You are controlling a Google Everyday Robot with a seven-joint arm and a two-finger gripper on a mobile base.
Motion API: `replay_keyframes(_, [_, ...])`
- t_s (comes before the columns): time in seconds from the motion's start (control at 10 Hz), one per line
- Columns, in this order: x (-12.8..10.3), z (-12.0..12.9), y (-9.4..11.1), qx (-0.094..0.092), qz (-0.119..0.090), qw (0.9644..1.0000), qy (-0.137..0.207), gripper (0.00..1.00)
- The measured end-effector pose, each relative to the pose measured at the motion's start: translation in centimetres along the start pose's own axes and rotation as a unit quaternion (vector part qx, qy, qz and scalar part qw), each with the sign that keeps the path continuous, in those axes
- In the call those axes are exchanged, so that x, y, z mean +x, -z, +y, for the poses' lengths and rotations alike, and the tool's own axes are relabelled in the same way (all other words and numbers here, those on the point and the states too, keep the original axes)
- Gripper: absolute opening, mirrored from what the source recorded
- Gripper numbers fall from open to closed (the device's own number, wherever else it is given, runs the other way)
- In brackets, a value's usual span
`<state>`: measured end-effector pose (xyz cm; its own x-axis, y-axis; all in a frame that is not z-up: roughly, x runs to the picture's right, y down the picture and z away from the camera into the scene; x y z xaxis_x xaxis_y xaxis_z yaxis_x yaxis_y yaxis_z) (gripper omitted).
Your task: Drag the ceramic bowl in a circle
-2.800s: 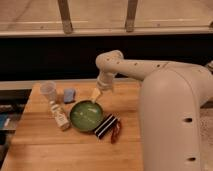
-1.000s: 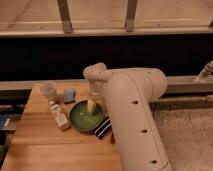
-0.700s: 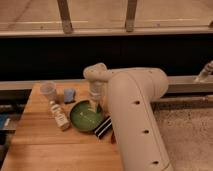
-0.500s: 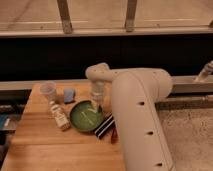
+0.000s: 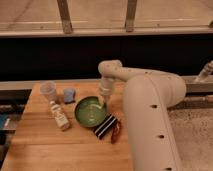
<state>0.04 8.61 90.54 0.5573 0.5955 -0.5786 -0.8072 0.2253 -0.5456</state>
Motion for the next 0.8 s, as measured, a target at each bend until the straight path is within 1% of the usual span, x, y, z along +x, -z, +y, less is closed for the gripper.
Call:
replay_keyframes(0.1, [-0.2, -1.9, 1.2, -0.004, -0.011, 0.9997, -0.019, 0.0])
replay_keyframes(0.2, [-0.5, -3.1, 2.4, -0.004, -0.023, 0.9992, -0.032, 0.0])
replay_keyframes(0.4, [-1.1, -4.3, 4.1, -0.002, -0.039, 0.9983, -0.044, 0.0])
replay_keyframes(0.6, [-2.3, -3.9, 5.2, -0.003, -0.051, 0.9981, -0.034, 0.0])
replay_keyframes(0.8, [-4.5, -2.0, 5.2, -0.014, -0.059, 0.9981, -0.007, 0.0])
